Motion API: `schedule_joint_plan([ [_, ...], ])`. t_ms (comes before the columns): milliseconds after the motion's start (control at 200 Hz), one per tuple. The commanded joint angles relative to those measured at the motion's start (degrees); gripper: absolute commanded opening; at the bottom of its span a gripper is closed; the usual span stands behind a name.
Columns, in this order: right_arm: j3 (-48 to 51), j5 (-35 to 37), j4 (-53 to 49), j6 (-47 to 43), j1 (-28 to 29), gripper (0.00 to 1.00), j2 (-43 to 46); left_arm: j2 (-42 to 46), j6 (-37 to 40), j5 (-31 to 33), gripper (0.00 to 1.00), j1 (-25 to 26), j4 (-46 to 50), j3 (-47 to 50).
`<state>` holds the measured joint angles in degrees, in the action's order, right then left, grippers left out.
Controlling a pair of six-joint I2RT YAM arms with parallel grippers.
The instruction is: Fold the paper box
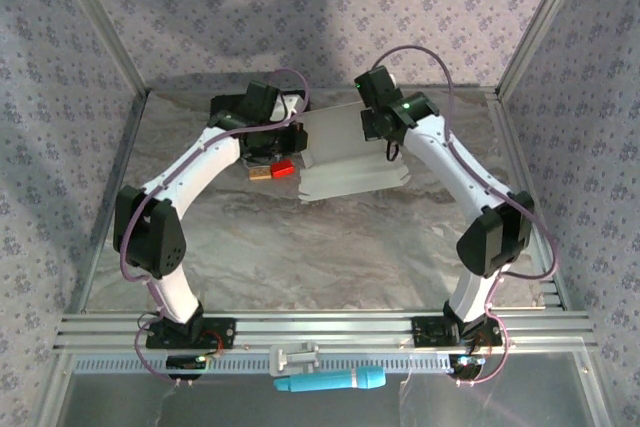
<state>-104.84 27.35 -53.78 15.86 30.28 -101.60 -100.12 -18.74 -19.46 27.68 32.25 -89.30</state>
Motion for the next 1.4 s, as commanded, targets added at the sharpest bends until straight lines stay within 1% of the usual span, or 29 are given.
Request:
schedule_joint_plan([
  [0,-4.3,16.3,-10.6,8.3,0.9,0.0,-3.5,2.5,-1.2,0.6,0.0,-0.1,1.5,-1.1],
  [40,-5.0,15.9,-10.8,8.2,1.3,0.0,-4.1,2.6,-1.4,0.7,0.0,0.0,1.4,-1.1],
  [80,-5.1,13.6,-10.0,7.2,1.5,0.0,-4.0,2.6,-1.6,0.5,0.0,0.0,1.2,-1.0],
  [155,-4.0,6.8,-6.6,5.0,0.6,0.0,-2.5,2.5,-1.8,0.3,0.0,0.0,1.2,-0.9],
  [255,-4.8,-3.6,-5.2,4.1,-3.4,0.0,-1.7,2.5,-1.8,0.0,0.0,0.0,1.2,-0.7],
  [320,-5.5,-9.3,-4.7,3.1,-5.4,0.04,-1.9,2.4,-1.9,-0.1,0.0,0.0,1.1,-0.6],
  [375,-5.6,-12.4,-4.5,2.2,-6.2,0.07,-1.9,2.2,-2.0,-0.2,0.0,0.0,1.0,-0.6],
  [490,-5.2,-15.6,-4.0,0.8,-6.9,0.11,-1.8,2.0,-2.0,-0.5,0.0,0.0,1.0,-0.8],
  [780,-5.0,-17.8,-3.9,-1.0,-9.2,0.17,-1.9,1.6,-2.1,-0.6,0.0,0.0,1.2,-1.3],
  [1264,-5.2,-18.3,-3.3,-1.8,-9.2,0.27,-2.6,1.2,-1.9,-0.7,0.0,0.0,1.5,-1.8],
  [1394,-5.4,-19.1,-3.2,-1.8,-9.1,0.28,-2.8,1.1,-1.7,-0.8,0.0,0.0,1.7,-1.9],
])
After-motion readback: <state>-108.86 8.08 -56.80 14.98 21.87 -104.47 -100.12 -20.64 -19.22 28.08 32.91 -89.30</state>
